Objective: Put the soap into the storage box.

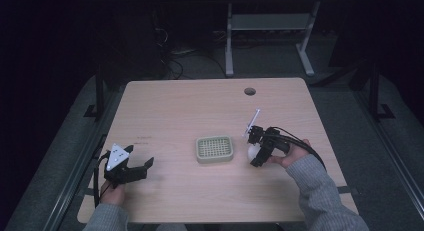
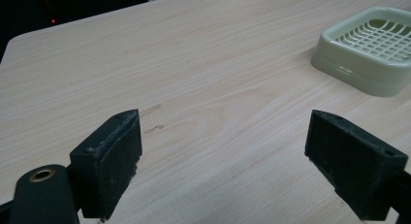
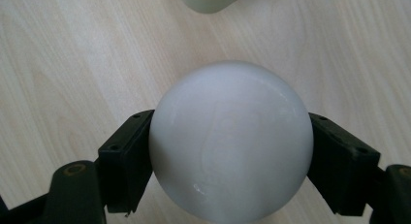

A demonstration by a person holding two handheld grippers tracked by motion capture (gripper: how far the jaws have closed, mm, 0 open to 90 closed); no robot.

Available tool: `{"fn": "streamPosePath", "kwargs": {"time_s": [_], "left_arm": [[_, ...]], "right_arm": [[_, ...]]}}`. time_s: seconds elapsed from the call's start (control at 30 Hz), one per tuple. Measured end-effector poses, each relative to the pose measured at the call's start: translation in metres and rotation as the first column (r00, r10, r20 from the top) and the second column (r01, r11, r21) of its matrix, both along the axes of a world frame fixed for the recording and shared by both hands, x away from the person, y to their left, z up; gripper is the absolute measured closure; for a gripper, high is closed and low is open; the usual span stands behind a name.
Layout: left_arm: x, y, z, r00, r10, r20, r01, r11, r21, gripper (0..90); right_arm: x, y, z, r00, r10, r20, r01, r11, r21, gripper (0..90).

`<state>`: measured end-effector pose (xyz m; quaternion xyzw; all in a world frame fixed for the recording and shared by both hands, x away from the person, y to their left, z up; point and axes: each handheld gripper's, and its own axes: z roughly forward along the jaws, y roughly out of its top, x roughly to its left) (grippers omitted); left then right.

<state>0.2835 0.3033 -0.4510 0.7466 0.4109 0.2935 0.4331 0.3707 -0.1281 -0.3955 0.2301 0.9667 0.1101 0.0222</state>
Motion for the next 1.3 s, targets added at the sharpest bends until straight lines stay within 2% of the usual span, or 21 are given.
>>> {"fn": "streamPosePath", "kwargs": {"time_s": [0.83,1.3], "left_arm": [[0.0,0.001,0.001,1.0,0.006,0.006,-0.006,1.0,-0.003,12.8],[-0.001,0.002,0.001,0.9999,0.01,0.004,-0.01,0.9999,-0.004,12.8]], "right_arm": [[0.012,0.015,0.004,0.9999,0.017,-0.002,-0.017,1.0,0.003,23.6],[0.02,0.031,0.008,0.9991,0.042,0.003,-0.042,0.999,0.003,23.6]]}}
